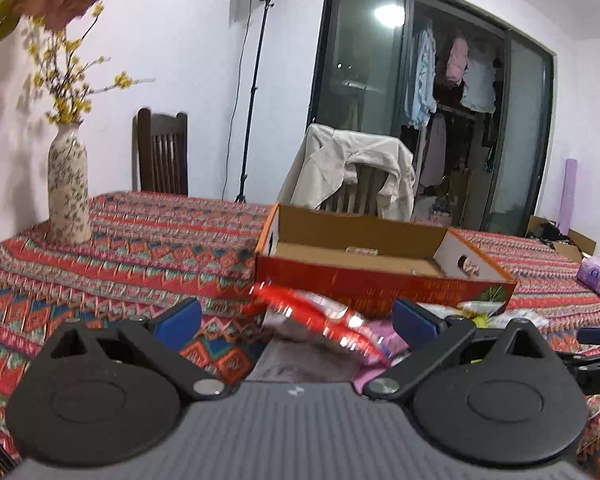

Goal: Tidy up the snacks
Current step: 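Move both open tools back toward the snack pile, then grasp another orange cookie packet with the right tool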

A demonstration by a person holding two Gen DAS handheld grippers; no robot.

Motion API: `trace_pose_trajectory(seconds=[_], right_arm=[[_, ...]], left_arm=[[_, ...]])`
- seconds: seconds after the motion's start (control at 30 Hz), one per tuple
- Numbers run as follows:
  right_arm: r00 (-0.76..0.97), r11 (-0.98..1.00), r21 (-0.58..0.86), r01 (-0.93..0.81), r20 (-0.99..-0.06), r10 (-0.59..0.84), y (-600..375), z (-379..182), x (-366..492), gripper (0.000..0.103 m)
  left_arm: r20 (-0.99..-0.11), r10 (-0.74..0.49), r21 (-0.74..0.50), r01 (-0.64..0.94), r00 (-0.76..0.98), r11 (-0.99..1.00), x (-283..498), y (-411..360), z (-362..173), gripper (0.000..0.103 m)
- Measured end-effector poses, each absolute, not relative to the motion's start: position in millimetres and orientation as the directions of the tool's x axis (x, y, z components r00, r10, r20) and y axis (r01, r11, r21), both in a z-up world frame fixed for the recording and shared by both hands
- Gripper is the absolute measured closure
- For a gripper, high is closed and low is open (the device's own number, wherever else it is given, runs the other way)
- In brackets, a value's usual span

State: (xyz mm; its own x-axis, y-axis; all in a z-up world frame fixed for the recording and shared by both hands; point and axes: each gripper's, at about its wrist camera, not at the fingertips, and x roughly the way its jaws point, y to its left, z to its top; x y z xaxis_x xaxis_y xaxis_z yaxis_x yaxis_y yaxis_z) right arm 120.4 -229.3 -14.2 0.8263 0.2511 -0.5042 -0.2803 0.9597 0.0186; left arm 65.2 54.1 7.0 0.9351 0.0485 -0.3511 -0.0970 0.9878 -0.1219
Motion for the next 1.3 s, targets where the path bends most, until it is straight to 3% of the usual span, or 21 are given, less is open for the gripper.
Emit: trace_pose_trajectory(seconds=[0.77, 0.97, 1.03, 1.13, 1.3], right_arm=[[0.765, 0.96, -0.025, -0.278, -0.61, 0.206, -221, -31, 151, 0.003], [0.744, 0.961, 0.021, -0.275, -0.629, 0.226, -226, -35, 152, 0.022], [0.738, 0.959, 0.051, -0.28, -0.628, 0.249, -230, -34, 148, 0.038], [0.729, 0.951, 0.096, -0.294, -0.621, 0.288, -236, -33, 144, 0.052], [0.754, 0.956, 0.111, -0.272, -0.593, 0.283, -243, -31, 134, 0.056]], left_arm=[[-0.368, 0.056, -0.16, -0.123, 0.928, 0.979, 71, 63, -13, 0.0], [-0.379, 0.048, -0.174, -0.122, 0.924, 0.977, 74, 65, -14, 0.0], [-0.382, 0.047, -0.175, -0.122, 0.923, 0.977, 74, 65, -15, 0.0], [-0.383, 0.052, -0.175, -0.128, 0.922, 0.976, 75, 65, -15, 0.0], [-0.394, 0.059, -0.175, -0.139, 0.917, 0.975, 77, 66, -16, 0.0]])
